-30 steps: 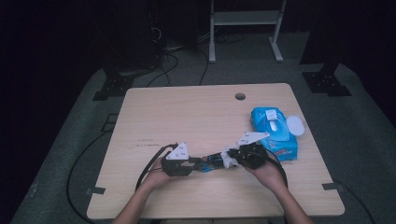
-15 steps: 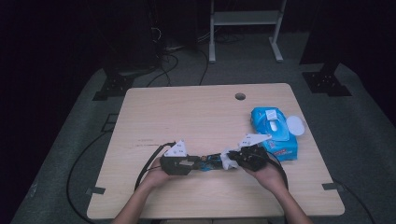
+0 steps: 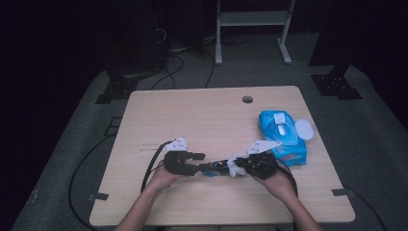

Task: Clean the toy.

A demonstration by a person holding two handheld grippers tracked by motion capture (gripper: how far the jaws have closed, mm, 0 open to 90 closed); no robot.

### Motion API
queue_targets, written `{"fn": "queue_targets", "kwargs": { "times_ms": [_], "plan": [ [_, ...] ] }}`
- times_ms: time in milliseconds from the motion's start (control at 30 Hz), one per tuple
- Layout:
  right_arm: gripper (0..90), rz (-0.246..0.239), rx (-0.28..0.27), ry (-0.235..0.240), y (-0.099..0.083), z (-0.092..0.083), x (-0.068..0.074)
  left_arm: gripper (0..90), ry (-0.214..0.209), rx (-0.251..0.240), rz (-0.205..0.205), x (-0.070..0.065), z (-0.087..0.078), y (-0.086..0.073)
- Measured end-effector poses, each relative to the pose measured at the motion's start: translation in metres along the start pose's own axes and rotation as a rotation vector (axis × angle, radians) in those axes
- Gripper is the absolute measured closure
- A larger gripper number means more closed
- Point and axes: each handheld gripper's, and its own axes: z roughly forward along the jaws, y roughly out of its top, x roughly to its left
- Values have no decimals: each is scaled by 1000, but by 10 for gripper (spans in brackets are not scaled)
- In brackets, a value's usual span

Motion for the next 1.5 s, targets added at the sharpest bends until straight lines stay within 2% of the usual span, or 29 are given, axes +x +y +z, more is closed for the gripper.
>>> {"fn": "queue_targets", "kwargs": {
  "times_ms": [133,267,400,800,1100,1167,1200,1233,1300,1367,1500],
  "plan": [
    [876,1,-4,7,-1,-1,0,455,-8,5,-21,0,4,0],
    [876,0,-3,9,-2,-1,1,432,-12,14,-61,2,5,0],
    [875,-6,-4,11,-3,-3,2,412,-19,26,-74,1,6,-1],
    [875,-29,1,2,-7,-7,11,370,-29,62,-40,-5,8,0],
    [875,-35,3,9,-12,-9,15,365,-26,81,-36,-5,9,-1],
    [875,-38,8,14,-13,-8,17,365,-9,97,-19,-7,11,-1],
    [875,-43,22,13,-15,-7,18,365,19,138,10,-10,14,-3],
    [874,-47,33,13,-16,-6,19,365,21,148,13,-10,16,-4],
    [874,-56,43,7,-18,-4,19,362,22,144,26,-10,17,-5],
    [874,-47,62,11,-22,1,19,363,50,168,55,-12,18,-5],
    [874,-53,55,11,-19,0,19,344,60,182,76,-13,20,-6]
  ]
}}
